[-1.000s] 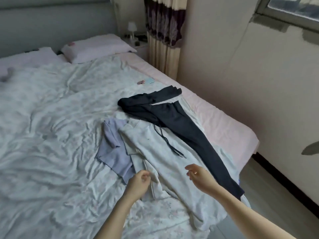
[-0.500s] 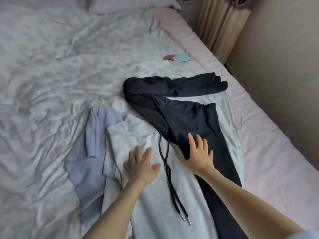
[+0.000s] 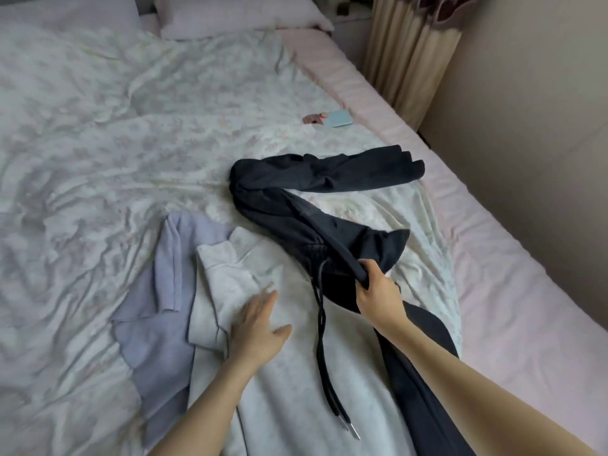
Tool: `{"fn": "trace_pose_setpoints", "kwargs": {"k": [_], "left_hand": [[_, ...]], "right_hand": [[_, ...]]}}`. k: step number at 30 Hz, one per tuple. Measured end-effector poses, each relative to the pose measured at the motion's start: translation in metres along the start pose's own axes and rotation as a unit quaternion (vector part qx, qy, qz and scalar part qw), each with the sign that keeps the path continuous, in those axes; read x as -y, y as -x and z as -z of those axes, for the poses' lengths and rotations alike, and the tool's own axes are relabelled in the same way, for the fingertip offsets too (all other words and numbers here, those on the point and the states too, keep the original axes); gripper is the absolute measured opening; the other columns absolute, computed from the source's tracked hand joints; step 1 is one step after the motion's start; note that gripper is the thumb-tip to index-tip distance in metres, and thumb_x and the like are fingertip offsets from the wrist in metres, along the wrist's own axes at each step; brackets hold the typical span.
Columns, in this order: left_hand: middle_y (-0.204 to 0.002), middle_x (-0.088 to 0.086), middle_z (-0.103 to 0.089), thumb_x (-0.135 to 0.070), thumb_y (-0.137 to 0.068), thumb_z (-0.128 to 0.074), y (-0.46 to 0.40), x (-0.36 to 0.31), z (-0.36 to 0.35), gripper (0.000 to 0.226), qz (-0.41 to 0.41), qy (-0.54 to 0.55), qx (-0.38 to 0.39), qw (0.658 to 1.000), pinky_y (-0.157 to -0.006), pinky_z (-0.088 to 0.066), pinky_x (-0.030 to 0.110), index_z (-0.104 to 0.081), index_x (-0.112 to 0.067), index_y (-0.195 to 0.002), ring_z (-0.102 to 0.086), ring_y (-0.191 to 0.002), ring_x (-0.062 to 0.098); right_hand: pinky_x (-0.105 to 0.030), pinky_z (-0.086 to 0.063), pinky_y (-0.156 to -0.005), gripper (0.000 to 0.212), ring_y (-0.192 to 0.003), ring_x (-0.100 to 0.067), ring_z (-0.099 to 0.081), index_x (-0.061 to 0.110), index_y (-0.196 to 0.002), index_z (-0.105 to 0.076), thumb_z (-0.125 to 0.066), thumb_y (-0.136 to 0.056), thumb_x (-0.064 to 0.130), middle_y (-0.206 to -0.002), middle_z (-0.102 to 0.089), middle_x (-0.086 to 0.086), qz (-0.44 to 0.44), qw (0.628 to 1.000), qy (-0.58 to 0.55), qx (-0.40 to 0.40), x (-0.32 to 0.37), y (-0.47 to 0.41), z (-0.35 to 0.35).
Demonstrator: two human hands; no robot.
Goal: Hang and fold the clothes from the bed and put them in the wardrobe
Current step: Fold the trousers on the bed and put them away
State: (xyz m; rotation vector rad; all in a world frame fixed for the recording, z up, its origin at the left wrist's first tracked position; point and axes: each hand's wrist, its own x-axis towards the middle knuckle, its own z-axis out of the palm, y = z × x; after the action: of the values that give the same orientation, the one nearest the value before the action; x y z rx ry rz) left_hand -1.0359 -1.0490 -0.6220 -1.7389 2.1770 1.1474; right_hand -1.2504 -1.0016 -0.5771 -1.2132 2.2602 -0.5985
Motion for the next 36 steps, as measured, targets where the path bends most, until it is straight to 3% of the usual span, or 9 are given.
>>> {"fn": "trace_pose_setpoints", "kwargs": {"k": [3,8,11,13,16,19,23,26,36], "left_hand": [[-0.158,0.001,-0.007,-0.035,-0.083,-0.069,0.036,-0.012,0.025,0.094,-0.048,0.137,-0.053,0.988,-0.115,-0.024,0.039,-0.003,-0.031,-0.150,-0.015,-0.144,0.019],[-0.157,-0.007,-0.007,-0.019,-0.081,-0.071,0.104,-0.029,0.083,0.094,-0.229,0.113,-0.057,0.965,-0.116,-0.020,0.032,-0.003,-0.045,-0.141,-0.009,-0.145,0.011],[-0.149,-0.009,-0.032,-0.018,-0.081,-0.066,0.161,-0.030,0.134,0.071,-0.301,0.106,-0.029,0.947,-0.113,-0.030,0.034,-0.030,-0.046,-0.136,-0.029,-0.139,0.010],[-0.122,-0.011,-0.058,-0.023,-0.081,-0.065,0.207,-0.024,0.162,0.040,-0.343,0.093,-0.013,0.935,-0.100,-0.044,0.035,-0.052,-0.041,-0.114,-0.053,-0.115,0.004],[-0.089,-0.006,-0.066,-0.021,-0.089,-0.060,0.267,-0.013,0.190,0.014,-0.366,0.062,0.014,0.928,-0.086,-0.049,0.041,-0.055,-0.034,-0.090,-0.062,-0.086,0.008],[-0.090,0.001,-0.064,-0.022,-0.092,-0.055,0.334,-0.007,0.218,0.006,-0.397,0.055,0.040,0.916,-0.086,-0.049,0.042,-0.052,-0.027,-0.093,-0.062,-0.086,0.016],[-0.079,-0.002,-0.058,-0.025,-0.091,-0.058,0.414,-0.016,0.240,0.009,-0.427,0.056,0.060,0.901,-0.070,-0.044,0.030,-0.050,-0.028,-0.091,-0.052,-0.067,0.013],[-0.088,-0.011,-0.061,-0.022,-0.089,-0.062,0.470,-0.017,0.251,0.011,-0.437,0.038,0.116,0.891,-0.079,-0.046,0.025,-0.055,-0.029,-0.095,-0.058,-0.079,0.007],[-0.072,-0.005,-0.052,-0.015,-0.085,-0.055,0.599,-0.001,0.228,0.018,-0.401,-0.118,-0.023,0.908,-0.063,-0.038,0.026,-0.051,-0.025,-0.070,-0.050,-0.069,0.014]], "right_hand": [[-0.040,-0.049,-0.073,0.021,-0.085,-0.024,-0.061,0.019,-0.112,-0.053,-0.052,-0.092,0.021,-0.090,-0.063,0.001,0.051,0.996,-0.062,0.033,0.035,0.043,0.022],[-0.017,-0.038,-0.058,0.013,-0.063,-0.006,-0.052,0.025,-0.079,-0.050,-0.059,-0.090,0.024,-0.071,-0.055,0.008,0.109,0.988,-0.058,0.093,0.105,0.119,0.067],[-0.013,-0.039,-0.056,0.020,-0.054,0.004,-0.050,0.025,-0.073,-0.050,-0.063,-0.088,0.025,-0.066,-0.053,0.011,0.128,0.986,-0.046,0.098,0.156,0.186,0.105],[-0.012,-0.038,-0.055,0.021,-0.054,0.004,-0.050,0.024,-0.071,-0.051,-0.064,-0.087,0.025,-0.065,-0.052,0.012,0.141,0.985,-0.013,0.102,0.189,0.244,0.126],[-0.020,-0.041,-0.061,0.021,-0.065,-0.006,-0.053,0.012,-0.083,-0.059,-0.067,-0.084,0.031,-0.074,-0.057,0.004,0.132,0.986,0.036,0.091,0.218,0.311,0.146],[-0.033,-0.046,-0.070,0.033,-0.080,-0.020,-0.059,0.009,-0.094,-0.059,-0.067,-0.081,0.038,-0.087,-0.063,-0.005,0.097,0.991,0.069,0.054,0.239,0.375,0.165],[-0.025,-0.038,-0.062,0.036,-0.089,-0.019,-0.053,0.020,-0.114,-0.046,-0.060,-0.086,0.038,-0.102,-0.060,0.001,0.054,0.972,0.230,0.011,0.249,0.443,0.187],[-0.031,-0.042,-0.075,0.051,-0.101,-0.022,-0.055,0.028,-0.132,-0.034,-0.058,-0.087,0.027,-0.119,-0.057,0.001,0.044,0.965,0.258,-0.034,0.241,0.481,0.194],[-0.026,-0.032,-0.064,0.043,-0.069,-0.024,-0.046,0.035,-0.131,-0.039,-0.040,-0.091,0.018,-0.120,-0.045,0.004,0.082,0.914,0.311,-0.246,0.213,0.626,0.196]]}}
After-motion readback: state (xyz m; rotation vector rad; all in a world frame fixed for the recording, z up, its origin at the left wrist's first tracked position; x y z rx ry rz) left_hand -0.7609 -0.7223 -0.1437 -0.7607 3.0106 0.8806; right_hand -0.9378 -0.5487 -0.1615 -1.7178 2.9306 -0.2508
